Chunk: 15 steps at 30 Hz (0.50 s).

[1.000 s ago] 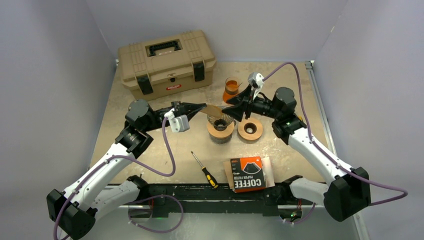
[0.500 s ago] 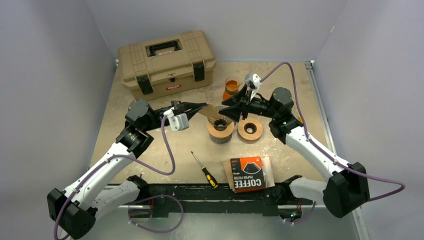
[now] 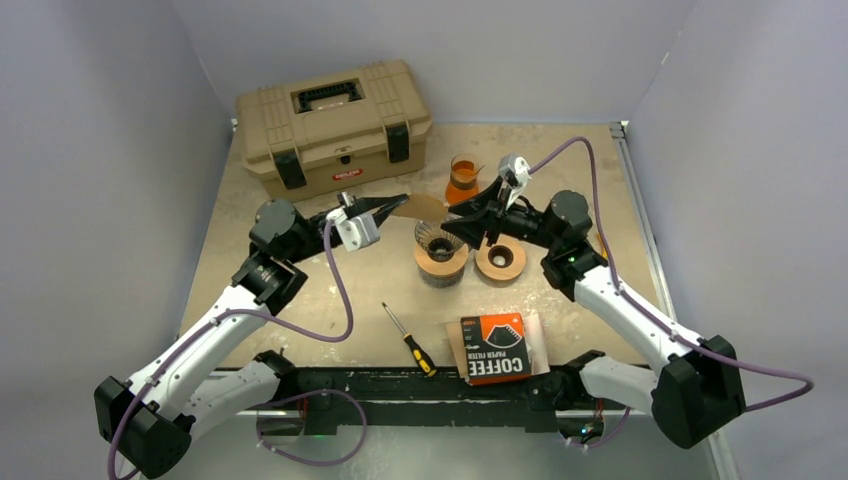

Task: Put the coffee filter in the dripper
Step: Place the coffee filter in the coffee dripper.

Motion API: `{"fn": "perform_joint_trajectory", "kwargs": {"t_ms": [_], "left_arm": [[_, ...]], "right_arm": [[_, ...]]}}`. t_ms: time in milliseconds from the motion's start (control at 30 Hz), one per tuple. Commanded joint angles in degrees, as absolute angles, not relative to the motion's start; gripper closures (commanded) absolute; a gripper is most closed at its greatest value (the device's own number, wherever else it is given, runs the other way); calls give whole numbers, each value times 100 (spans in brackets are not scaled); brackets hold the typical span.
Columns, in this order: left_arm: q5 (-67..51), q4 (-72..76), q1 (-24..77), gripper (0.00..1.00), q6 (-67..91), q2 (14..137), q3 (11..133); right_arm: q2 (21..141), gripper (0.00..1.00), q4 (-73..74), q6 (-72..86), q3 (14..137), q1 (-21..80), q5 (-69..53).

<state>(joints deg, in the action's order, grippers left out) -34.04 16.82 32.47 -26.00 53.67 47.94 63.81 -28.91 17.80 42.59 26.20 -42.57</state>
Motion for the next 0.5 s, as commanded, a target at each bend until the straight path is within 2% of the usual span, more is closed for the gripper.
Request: {"fn": "perform_joint_trajectory", "kwargs": {"t_ms": [0,200,467], "left_arm": [[-3518,2098,3226,100,-2373,5282,4725],[-3780,2027,3226,100,-2410,5316,4736],[-3752,1847,3226,100,-2599,5248,4740]], "right_arm": [[6583,49,-3604,2171,4191,2637,-4271],[6705,49,-3385,2008,4412,2660,-4248],[6083,49,-3097,1827,4219,2655,-3644]]}}
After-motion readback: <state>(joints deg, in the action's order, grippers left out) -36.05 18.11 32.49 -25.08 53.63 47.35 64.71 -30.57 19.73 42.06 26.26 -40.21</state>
